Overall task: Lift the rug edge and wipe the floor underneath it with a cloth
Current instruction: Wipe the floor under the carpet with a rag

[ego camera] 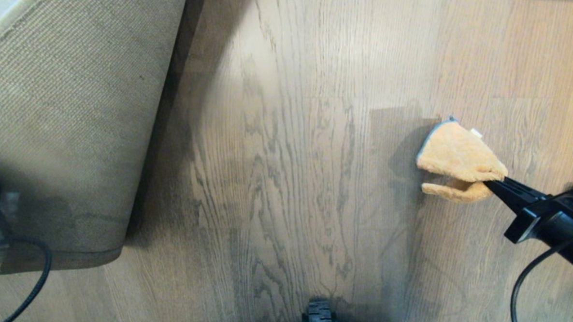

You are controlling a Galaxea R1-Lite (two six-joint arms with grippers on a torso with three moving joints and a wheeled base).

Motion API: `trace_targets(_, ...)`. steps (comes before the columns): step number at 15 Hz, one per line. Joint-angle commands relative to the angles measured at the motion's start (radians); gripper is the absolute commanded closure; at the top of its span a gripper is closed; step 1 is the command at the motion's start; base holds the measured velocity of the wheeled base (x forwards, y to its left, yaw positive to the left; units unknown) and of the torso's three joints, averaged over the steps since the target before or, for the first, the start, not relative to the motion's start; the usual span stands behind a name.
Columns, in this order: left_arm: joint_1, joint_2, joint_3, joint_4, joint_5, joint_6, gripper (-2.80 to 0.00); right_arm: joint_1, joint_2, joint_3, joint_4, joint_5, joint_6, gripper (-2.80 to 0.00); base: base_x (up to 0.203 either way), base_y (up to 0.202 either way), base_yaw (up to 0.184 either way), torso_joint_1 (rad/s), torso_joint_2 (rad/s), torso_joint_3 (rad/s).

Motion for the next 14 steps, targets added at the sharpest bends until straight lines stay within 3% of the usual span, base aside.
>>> trace_targets(1, 0.000, 0.002, 0.000, -0.007, 0.003, 0.001, 0.00, -0.004, -0.004, 0.004, -0.048, 0.001, 0.000, 0.00, 0.000, 0.000, 0.000, 0.000, 0.00, 0.000)
trace_targets(14, 0.001, 0.002, 0.001, -0.007, 0.003, 0.001, 0.00, -0.004, -0.001, 0.018, -0.048, 0.001, -0.001, 0.00, 0.000, 0.000, 0.000, 0.000, 0.00, 0.000)
